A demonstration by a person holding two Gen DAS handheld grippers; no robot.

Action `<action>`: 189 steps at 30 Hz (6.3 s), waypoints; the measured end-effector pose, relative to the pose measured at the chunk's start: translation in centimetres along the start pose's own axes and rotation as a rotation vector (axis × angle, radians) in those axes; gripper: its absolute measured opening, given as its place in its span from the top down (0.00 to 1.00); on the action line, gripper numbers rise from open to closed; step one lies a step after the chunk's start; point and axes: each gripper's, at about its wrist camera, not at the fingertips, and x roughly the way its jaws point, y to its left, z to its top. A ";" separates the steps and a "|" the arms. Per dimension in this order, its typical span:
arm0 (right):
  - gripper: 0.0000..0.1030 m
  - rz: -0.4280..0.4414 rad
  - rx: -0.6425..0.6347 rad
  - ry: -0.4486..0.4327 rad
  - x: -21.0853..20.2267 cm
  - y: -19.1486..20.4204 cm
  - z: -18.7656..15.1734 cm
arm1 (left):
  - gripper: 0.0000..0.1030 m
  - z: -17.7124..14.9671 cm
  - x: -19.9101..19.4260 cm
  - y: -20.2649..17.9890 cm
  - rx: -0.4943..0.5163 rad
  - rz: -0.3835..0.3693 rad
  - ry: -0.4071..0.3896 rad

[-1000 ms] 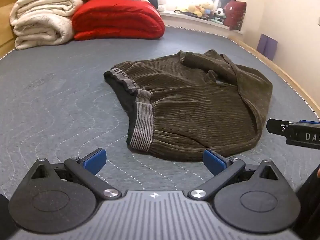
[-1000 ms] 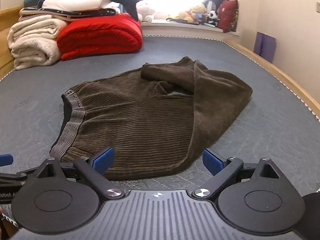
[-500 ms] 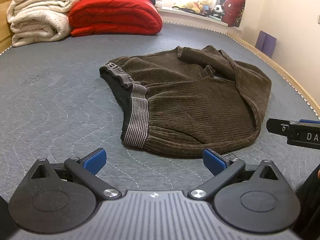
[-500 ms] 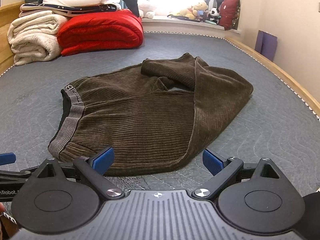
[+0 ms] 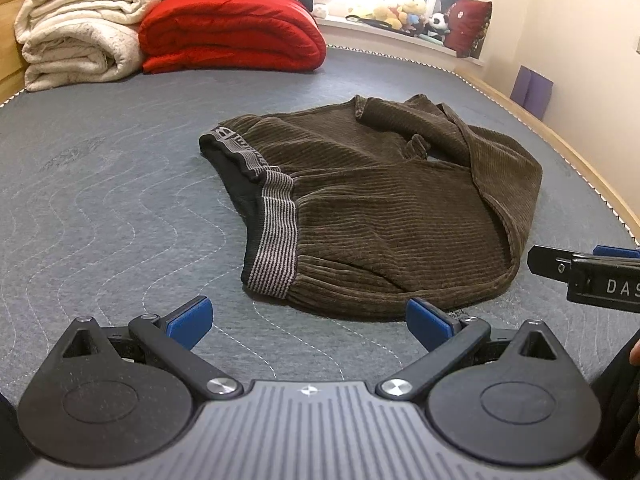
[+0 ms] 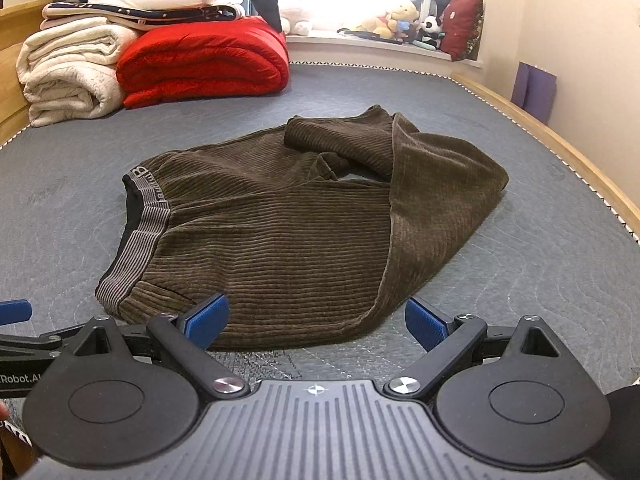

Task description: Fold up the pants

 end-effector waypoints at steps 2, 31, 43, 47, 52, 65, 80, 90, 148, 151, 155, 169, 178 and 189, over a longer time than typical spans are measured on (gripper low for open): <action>0.07 -0.001 -0.002 -0.001 -0.1 0.1 0.0 | 0.00 0.0 0.3 0.0 -0.002 -0.003 -0.001; 0.07 -0.006 -0.004 -0.003 0.0 0.1 0.0 | 0.00 -0.3 2.3 0.0 0.002 -0.035 -0.007; 0.07 -0.007 -0.003 -0.004 0.0 0.2 -0.1 | 0.04 -0.3 1.8 -0.1 0.007 -0.135 -0.032; 0.07 -0.007 -0.004 -0.004 0.0 0.2 0.0 | 0.20 -0.4 1.7 -0.1 0.009 -0.153 -0.036; 0.07 -0.008 -0.003 -0.007 -0.1 0.2 0.0 | 0.53 -0.4 1.6 -0.2 0.022 -0.186 -0.038; 0.72 0.129 -0.039 -0.031 -0.1 1.3 0.7 | 0.97 2.6 3.3 4.1 -0.030 -0.236 0.023; 0.52 0.305 -0.343 0.092 7.0 10.3 -0.5 | 0.58 6.4 17.0 13.3 -0.406 -0.320 0.201; 0.44 0.300 -0.492 0.164 10.1 11.6 -2.8 | 0.44 8.5 24.1 10.8 -0.444 -0.395 0.202; 0.63 0.169 0.102 0.194 23.7 -4.1 15.0 | 0.77 3.1 12.3 12.8 0.013 -0.034 0.197; 0.44 0.161 0.091 0.254 26.3 -2.6 15.3 | 0.77 3.2 12.2 13.3 -0.004 -0.043 0.195; 0.63 0.078 0.015 0.320 28.3 -1.6 14.4 | 0.77 3.0 12.1 13.0 0.005 -0.038 0.189; 0.93 0.020 0.071 0.413 12.7 -14.3 4.8 | 0.71 2.5 10.5 11.7 0.038 -0.085 0.180; 0.96 0.041 0.015 0.667 8.5 -16.2 -3.4 | 0.65 0.5 9.7 6.5 0.245 -0.284 0.221; 0.64 0.177 -0.097 0.181 8.7 -12.4 8.8 | 0.61 -1.1 9.6 5.2 0.362 -0.226 0.154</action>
